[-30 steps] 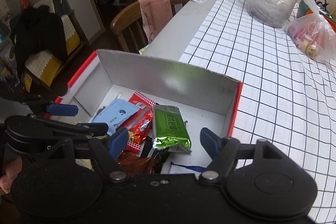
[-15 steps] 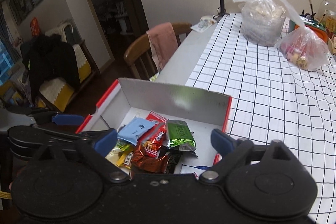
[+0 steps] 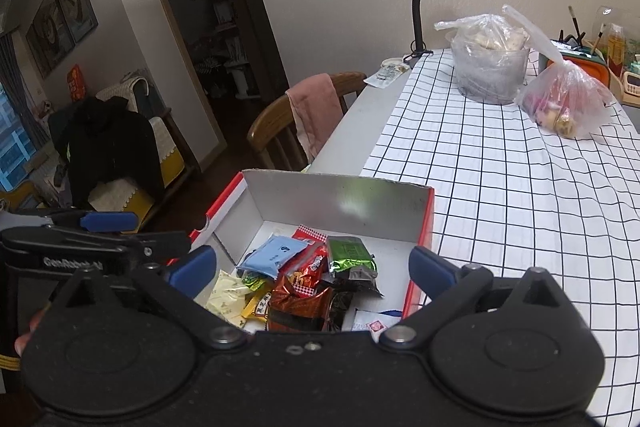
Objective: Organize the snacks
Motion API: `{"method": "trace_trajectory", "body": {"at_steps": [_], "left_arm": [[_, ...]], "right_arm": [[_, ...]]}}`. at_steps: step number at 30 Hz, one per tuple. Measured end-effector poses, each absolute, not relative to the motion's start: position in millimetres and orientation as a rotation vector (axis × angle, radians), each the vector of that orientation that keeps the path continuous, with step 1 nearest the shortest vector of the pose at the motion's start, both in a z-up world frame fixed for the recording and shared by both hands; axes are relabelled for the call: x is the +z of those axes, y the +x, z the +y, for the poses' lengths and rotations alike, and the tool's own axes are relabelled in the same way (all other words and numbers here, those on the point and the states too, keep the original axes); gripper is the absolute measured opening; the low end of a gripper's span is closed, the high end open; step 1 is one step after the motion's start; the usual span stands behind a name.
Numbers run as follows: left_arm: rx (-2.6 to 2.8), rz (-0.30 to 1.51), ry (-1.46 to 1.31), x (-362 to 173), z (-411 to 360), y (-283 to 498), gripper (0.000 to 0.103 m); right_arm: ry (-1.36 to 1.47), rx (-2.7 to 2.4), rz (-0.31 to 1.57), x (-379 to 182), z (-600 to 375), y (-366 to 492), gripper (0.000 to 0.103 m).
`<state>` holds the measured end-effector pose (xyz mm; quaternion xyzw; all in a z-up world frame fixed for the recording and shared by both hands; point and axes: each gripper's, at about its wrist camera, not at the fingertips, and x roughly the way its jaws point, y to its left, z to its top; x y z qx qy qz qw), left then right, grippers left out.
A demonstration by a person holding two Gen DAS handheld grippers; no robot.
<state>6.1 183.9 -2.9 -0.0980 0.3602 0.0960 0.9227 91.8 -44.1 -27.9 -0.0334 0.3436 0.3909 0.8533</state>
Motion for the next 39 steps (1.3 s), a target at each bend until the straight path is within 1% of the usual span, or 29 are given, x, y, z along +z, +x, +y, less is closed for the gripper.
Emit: {"method": "trace_trajectory", "body": {"at_steps": [12,39], "left_arm": [[0.199,0.716,-0.194,-3,166,-12,0.099],[0.205,0.751,-0.204,-7,155,-17,0.099]], "right_arm": [[-0.039,0.787,0.675,-32,-66,78,0.103],[-0.012,0.785,0.719,-44,-73,78,0.103]]}}
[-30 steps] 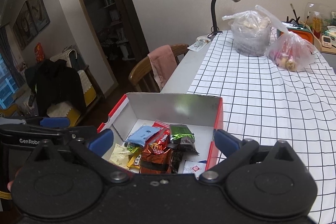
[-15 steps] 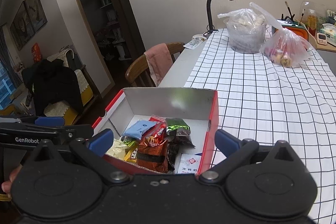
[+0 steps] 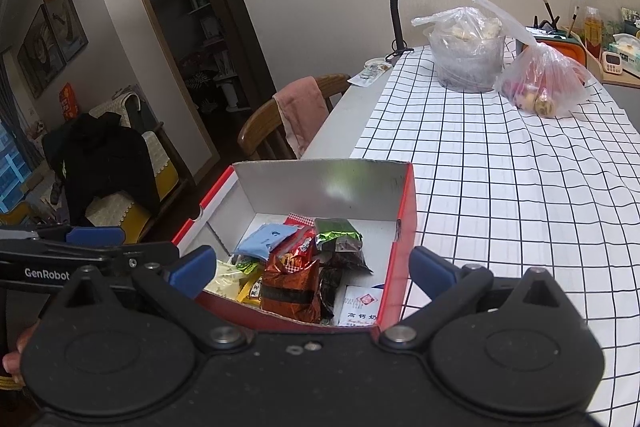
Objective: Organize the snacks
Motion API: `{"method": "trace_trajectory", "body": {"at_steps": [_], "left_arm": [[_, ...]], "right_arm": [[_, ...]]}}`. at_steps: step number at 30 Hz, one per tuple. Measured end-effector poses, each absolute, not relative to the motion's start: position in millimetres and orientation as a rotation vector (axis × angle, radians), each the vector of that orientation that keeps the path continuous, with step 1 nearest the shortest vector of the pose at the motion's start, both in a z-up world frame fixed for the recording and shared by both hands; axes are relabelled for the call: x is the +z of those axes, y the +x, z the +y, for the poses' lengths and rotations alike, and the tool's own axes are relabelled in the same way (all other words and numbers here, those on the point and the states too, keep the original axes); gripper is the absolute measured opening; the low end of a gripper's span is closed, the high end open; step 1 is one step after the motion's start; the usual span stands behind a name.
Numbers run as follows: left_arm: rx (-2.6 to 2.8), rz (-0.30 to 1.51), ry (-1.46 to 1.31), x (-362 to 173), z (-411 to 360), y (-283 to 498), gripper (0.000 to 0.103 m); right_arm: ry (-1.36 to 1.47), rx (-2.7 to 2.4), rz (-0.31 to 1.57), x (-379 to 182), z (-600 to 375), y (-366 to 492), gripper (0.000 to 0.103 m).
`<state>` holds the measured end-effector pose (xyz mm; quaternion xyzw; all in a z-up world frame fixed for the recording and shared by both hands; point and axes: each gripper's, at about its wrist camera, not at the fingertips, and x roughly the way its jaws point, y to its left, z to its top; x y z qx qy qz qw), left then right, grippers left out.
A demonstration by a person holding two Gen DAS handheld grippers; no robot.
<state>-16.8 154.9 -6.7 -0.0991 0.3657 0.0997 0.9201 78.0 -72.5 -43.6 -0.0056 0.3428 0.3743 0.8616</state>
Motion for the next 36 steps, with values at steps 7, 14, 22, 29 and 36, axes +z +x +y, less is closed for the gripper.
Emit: {"method": "trace_trajectory", "body": {"at_steps": [7,14,22,29,36], "left_arm": [[0.206,0.753,-0.212,-5.7,155.3,-16.1,0.099],[0.206,0.754,-0.214,-5.8,154.7,-16.4,0.099],[0.208,0.758,-0.218,-6.9,153.6,-16.9,0.098],[0.216,0.759,-0.223,-7.6,155.0,-17.0,0.099],[0.227,0.767,-0.228,-9.5,155.7,-17.8,0.099]], "right_arm": [[-0.011,0.786,0.720,-44.0,-73.5,77.6,0.103],[-0.007,0.786,0.726,-45.3,-74.8,76.7,0.103],[0.001,0.786,0.734,-46.2,-76.1,76.8,0.103],[-0.001,0.786,0.736,-46.4,-76.3,78.4,0.103],[0.002,0.777,0.744,-48.9,-77.9,77.7,0.103]]}}
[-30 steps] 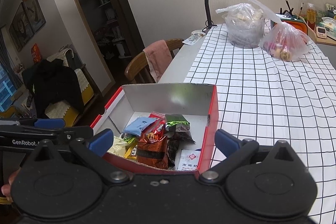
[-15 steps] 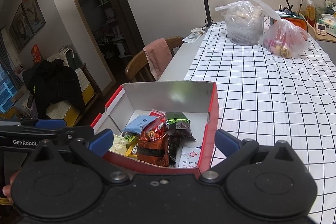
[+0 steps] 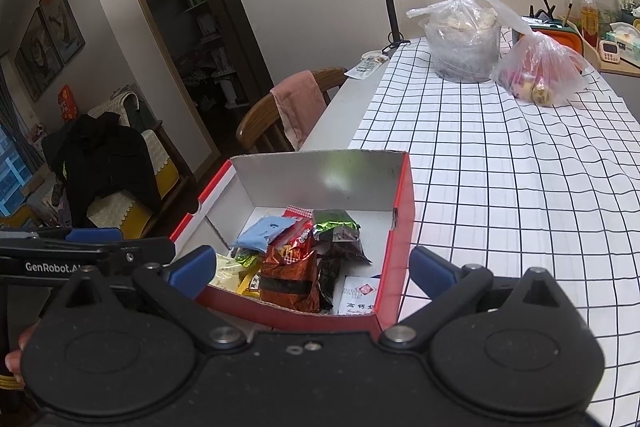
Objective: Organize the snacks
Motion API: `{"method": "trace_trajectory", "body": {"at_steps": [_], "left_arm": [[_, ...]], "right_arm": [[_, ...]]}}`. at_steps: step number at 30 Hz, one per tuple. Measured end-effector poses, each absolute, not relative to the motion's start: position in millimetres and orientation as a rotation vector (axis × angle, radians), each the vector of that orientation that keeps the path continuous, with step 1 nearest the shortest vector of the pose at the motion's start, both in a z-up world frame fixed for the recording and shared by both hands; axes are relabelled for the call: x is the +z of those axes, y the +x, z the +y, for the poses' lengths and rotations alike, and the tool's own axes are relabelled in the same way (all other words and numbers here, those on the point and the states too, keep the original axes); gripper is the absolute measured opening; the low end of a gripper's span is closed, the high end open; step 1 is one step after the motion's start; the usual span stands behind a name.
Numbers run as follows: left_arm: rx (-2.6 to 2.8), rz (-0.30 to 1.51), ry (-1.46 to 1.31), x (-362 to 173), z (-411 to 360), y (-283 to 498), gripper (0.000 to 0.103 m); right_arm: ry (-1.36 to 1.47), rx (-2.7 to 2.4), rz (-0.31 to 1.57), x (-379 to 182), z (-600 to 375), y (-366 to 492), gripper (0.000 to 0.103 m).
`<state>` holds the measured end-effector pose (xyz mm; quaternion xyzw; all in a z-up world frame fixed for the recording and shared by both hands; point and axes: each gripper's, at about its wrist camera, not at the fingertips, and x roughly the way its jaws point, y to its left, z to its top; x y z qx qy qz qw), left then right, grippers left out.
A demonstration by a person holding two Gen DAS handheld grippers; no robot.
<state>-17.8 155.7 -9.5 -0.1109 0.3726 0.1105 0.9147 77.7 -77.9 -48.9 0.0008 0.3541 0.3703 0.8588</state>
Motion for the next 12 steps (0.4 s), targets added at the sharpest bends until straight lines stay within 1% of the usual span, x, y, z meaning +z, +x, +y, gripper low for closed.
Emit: {"method": "trace_trajectory", "body": {"at_steps": [12], "left_arm": [[0.224,0.783,-0.238,-14,152,-15,0.099]], "right_arm": [[0.018,0.700,0.768,-61,-95,86,0.103]]}}
